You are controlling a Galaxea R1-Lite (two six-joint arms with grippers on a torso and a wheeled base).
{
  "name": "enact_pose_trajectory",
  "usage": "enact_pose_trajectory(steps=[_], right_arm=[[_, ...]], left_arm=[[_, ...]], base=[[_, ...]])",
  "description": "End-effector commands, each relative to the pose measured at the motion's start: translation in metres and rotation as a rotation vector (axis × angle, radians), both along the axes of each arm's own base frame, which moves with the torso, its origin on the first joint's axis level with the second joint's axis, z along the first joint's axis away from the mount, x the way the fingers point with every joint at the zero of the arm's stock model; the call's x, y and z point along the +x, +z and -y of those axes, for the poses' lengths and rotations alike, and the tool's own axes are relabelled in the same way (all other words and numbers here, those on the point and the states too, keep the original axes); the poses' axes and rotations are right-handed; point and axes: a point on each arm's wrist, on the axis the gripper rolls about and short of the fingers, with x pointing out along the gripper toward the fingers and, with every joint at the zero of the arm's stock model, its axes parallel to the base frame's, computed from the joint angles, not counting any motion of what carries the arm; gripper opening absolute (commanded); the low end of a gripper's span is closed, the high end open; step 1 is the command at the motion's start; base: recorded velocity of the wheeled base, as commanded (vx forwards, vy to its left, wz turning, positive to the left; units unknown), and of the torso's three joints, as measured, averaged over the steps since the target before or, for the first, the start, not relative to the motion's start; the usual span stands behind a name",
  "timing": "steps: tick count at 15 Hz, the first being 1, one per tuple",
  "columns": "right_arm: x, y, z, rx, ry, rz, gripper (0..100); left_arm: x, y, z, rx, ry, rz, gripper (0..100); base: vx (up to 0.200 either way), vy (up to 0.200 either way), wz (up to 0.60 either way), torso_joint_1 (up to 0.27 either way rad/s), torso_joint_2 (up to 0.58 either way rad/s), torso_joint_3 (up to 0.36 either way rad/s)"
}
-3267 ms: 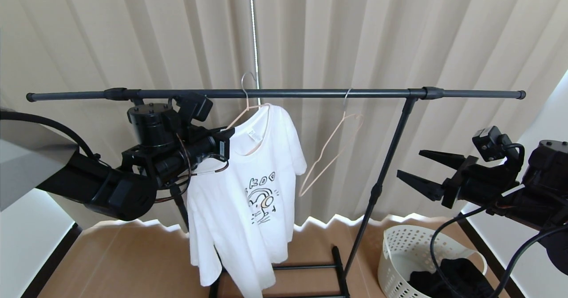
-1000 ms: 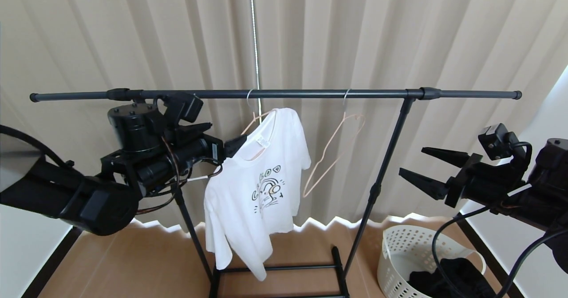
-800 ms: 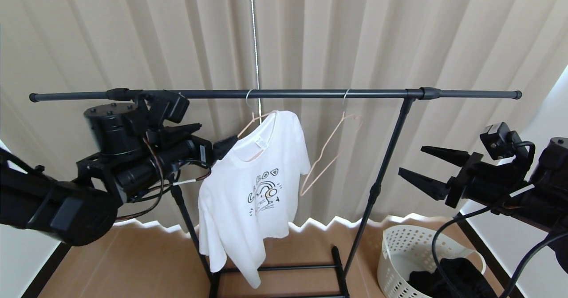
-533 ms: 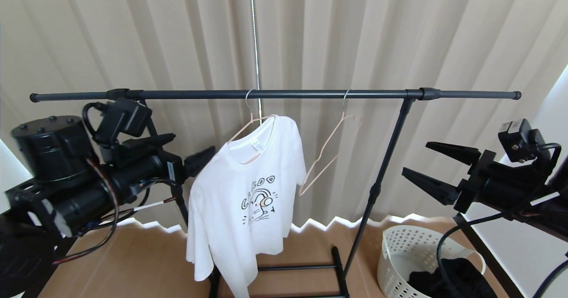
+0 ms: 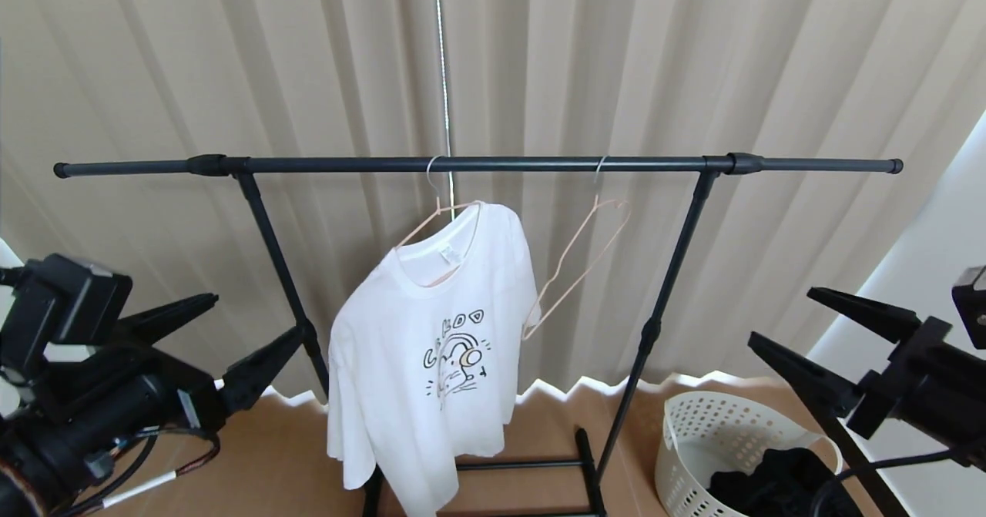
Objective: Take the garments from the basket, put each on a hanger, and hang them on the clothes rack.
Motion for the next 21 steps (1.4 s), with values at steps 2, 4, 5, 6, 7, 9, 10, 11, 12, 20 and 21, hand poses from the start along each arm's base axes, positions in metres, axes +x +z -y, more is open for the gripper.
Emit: enact_pose_trajectory(steps=[2, 4, 5, 6, 7, 9, 10, 11, 12, 20, 21], right_arm=[[-0.053, -0.009, 0.006, -0.001, -0.014, -0.001, 100], [-0.093, -0.017, 0.011, -0.014, -0.052, -0.063, 100], [-0.100, -0.020, 0.012, -0.016, -0.054, -0.077, 100], [-0.128, -0.031, 0.016, -0.020, -0.066, -0.103, 100], [-0.144, -0.041, 0.018, -0.022, -0.067, -0.114, 100], [-0.167, -0.059, 0.020, -0.024, -0.079, -0.121, 100], [-0.174, -0.064, 0.022, -0.029, -0.114, -0.109, 100], [-0.178, -0.067, 0.023, -0.030, -0.156, -0.086, 100], [-0.179, -0.067, 0.024, -0.028, -0.180, -0.063, 100], [-0.190, -0.071, 0.025, -0.016, -0.380, 0.080, 100], [-0.190, -0.071, 0.025, -0.012, -0.381, 0.079, 100]], left_arm=[[-0.044, -0.026, -0.011, -0.018, 0.009, -0.047, 100], [-0.057, -0.023, -0.015, -0.056, 0.014, -0.006, 100], [-0.060, -0.023, -0.016, -0.071, 0.019, -0.011, 100], [-0.074, -0.027, -0.021, -0.120, 0.064, -0.057, 100], [-0.086, -0.030, -0.024, -0.125, 0.078, -0.066, 100], [-0.111, -0.038, -0.030, -0.120, 0.087, -0.067, 100], [-0.124, -0.043, -0.033, -0.113, 0.087, -0.062, 100], [-0.136, -0.051, -0.036, -0.093, 0.099, -0.060, 100], [-0.147, -0.059, -0.039, -0.084, 0.124, -0.058, 100], [-0.178, -0.083, -0.041, -0.071, 0.375, 0.073, 100], [-0.180, -0.083, -0.041, -0.076, 0.349, 0.103, 100]], base=[[0.000, 0.000, 0.00, 0.000, 0.00, 0.000], [0.000, 0.000, 0.00, 0.000, 0.00, 0.000], [0.000, 0.000, 0.00, 0.000, 0.00, 0.000], [0.000, 0.000, 0.00, 0.000, 0.00, 0.000], [0.000, 0.000, 0.00, 0.000, 0.00, 0.000], [0.000, 0.000, 0.00, 0.000, 0.00, 0.000], [0.000, 0.000, 0.00, 0.000, 0.00, 0.000], [0.000, 0.000, 0.00, 0.000, 0.00, 0.000], [0.000, 0.000, 0.00, 0.000, 0.00, 0.000], [0.000, 0.000, 0.00, 0.000, 0.00, 0.000], [0.000, 0.000, 0.00, 0.000, 0.00, 0.000]])
